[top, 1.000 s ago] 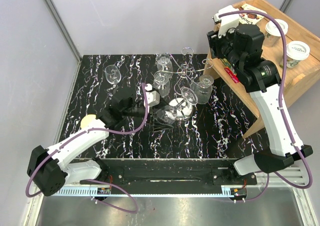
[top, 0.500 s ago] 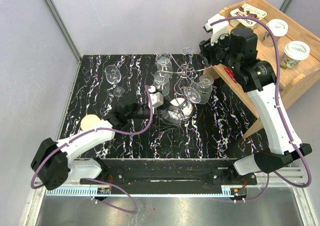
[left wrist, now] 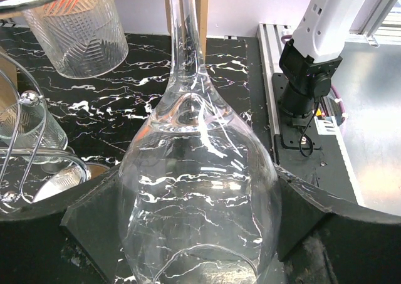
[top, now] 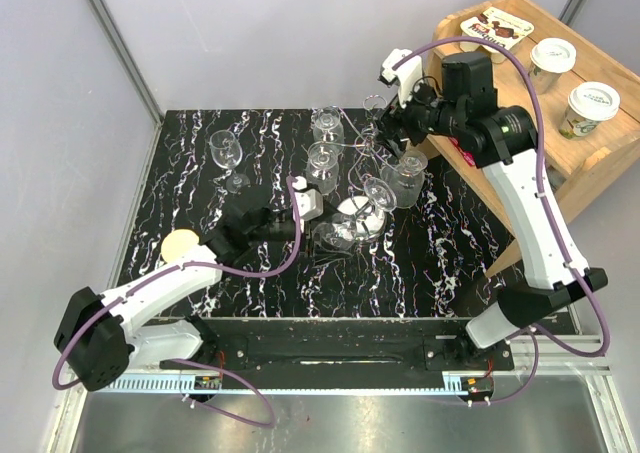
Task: Place the wine glass upside down on the wine glass rack
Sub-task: Turn the wine glass upside down at the wine rack.
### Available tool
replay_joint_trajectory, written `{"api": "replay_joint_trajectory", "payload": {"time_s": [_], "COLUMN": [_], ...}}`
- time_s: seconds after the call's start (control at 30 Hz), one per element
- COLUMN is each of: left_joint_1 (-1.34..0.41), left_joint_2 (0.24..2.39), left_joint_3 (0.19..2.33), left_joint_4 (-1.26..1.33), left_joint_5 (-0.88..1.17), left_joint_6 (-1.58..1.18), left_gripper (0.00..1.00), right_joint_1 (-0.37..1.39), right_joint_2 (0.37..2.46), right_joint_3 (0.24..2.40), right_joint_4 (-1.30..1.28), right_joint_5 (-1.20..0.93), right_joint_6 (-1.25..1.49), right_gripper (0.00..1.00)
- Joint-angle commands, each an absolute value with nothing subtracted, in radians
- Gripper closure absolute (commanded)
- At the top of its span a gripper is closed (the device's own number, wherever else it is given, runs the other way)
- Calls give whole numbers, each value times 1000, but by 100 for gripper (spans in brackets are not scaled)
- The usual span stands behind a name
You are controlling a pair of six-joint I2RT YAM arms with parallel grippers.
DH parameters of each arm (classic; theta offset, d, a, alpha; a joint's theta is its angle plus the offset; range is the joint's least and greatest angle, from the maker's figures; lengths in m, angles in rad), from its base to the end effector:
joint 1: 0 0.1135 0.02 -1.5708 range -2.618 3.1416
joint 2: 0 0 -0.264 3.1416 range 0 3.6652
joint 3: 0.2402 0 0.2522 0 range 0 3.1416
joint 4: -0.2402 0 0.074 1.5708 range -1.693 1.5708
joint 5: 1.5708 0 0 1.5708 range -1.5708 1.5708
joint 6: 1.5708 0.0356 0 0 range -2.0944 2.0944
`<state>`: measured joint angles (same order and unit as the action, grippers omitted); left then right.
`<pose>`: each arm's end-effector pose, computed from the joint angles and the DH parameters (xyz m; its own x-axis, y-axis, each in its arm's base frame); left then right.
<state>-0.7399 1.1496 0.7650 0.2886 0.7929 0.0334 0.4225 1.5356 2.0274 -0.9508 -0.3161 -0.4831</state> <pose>0.1750 -0.1941 0.3086 -0.0375 0.0659 -0.9971 0.9987 0.0380 -0.0350 0.2645 0.1310 0.4981 -0.0587 -0.5105 -0.8579 -0.7579 0.5821 -0.2945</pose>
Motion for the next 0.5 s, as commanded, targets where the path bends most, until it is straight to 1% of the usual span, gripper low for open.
{"api": "replay_joint_trajectory", "payload": {"time_s": [0.0,0.13,0.23,0.37,0.47], "left_joint_1": [-735,-733,-733,-732,-727], "left_joint_2": [1101,1092,1092,1088,1088], "left_joint_3": [764,764,762,767,769], "left_joint_4": [354,336,330,315,310], "left_joint_5": [785,787,792,795,792], "left_joint_6": [75,89,94,104,106], "left_gripper": [100,100,100,100,100], "right_joint_1": [417,417,417,417,417], "right_joint_2": [1603,1670,1713,1762,1778], "right_joint_3": [2124,2189,2246,2298,2298], "right_joint_4": [-1015,-1058,-1092,-1143,-1147], "right_joint_5": [-405,-434,-457,-476,-482], "right_joint_6": [-535,-563,-578,-598,-607], "right_gripper": [13,13,15,20,28]}}
